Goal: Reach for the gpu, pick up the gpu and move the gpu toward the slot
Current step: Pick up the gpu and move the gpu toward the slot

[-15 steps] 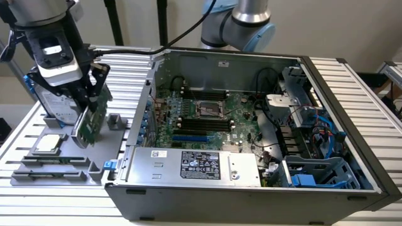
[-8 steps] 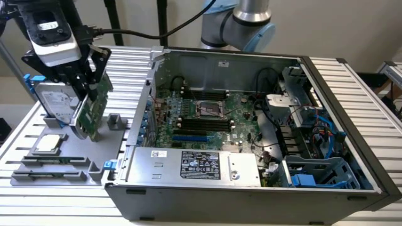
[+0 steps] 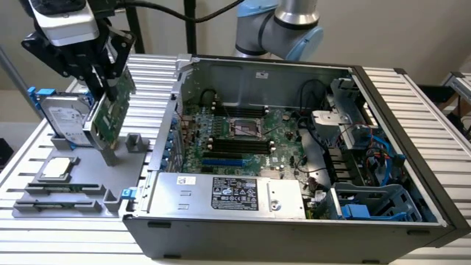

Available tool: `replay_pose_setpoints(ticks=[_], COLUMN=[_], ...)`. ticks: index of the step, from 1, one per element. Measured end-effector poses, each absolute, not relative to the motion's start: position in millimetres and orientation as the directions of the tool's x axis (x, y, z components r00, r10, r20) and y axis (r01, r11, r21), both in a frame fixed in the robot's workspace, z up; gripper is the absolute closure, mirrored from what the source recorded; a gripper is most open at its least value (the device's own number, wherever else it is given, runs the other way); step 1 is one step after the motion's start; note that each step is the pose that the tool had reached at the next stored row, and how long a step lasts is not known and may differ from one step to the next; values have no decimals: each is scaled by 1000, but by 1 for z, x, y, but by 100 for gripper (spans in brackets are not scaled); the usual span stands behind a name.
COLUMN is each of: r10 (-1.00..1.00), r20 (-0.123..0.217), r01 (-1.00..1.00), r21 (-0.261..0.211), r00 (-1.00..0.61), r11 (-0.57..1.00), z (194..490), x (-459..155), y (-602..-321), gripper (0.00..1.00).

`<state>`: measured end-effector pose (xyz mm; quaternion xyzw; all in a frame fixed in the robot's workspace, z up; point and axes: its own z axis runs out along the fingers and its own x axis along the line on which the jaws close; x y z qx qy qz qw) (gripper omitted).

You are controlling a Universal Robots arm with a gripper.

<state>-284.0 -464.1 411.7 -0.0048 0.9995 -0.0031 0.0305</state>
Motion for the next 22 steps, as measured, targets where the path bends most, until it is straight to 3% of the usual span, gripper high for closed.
replay_pose_setpoints(ticks=[9, 22], r10=[-10, -8], r20=[-59, -53], r01=[-11, -11], r21=[25, 48], r00=[-998, -999], r11=[1000, 999], z=[435, 440], x=[-249, -190], y=[-465, -465], gripper=[74, 74])
